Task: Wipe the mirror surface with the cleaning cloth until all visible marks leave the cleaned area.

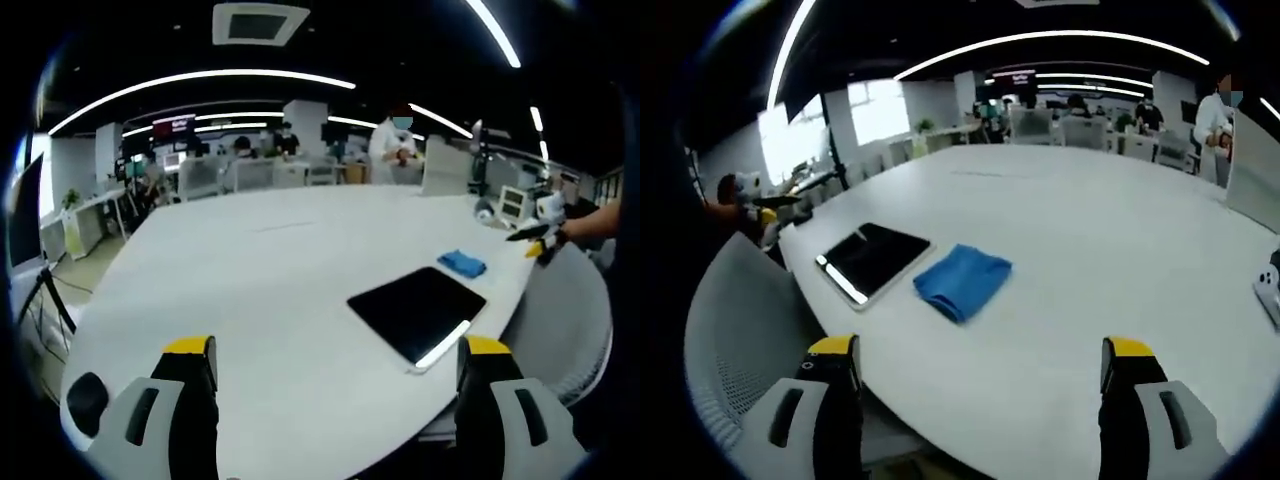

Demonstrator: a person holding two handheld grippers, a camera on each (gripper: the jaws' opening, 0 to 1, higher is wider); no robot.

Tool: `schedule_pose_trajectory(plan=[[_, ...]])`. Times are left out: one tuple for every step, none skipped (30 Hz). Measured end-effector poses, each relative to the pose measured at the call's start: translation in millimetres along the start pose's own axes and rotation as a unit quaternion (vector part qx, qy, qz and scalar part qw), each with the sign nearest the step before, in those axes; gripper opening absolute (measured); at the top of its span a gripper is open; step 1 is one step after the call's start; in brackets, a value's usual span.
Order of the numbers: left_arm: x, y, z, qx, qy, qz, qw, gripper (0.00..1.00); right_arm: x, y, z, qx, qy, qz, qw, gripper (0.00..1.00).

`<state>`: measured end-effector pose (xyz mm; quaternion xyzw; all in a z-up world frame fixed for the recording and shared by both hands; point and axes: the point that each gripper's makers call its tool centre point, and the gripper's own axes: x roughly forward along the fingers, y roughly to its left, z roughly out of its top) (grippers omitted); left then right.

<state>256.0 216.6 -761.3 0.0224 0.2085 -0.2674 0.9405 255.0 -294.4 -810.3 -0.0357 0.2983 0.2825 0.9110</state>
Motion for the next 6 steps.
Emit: schedule_pose_trajectory(plan=[[0.4,0.1,0.2,0.001,0.0,0.0,1.0,1.0,-0.1,-0.3,0.1,0.001,0.0,-0.001,1.0,1.0],[0.8,0.3,0.5,0.004,0.001,0.001,1.0,1.0,0.0,-0.6,-0.2,0.002,0.0,-0.002,1.0,1.0],[0.8,1.1,0.2,0.005,0.003,0.003,1.0,1.0,0.1,-0.6,-0.3,0.003,0.0,-0.002,1.0,1.0],[0.8,2.1,0.1,0.004,0.005,0.004,1.0,1.0,0.8,-0.1,-0.8,0.007,0.0,-0.003,1.0,1.0],[0.6,2.8,0.7,0.004,0.005,0.006,1.0,1.0,1.6,0.7,-1.5,0.008,0.001,-0.001,1.0,1.0],[0.6,3.3,0.6,0.003,0.007,0.008,0.9999,1.0,2.5,2.3,-2.2,0.011,0.003,0.0,0.9999,1.0]])
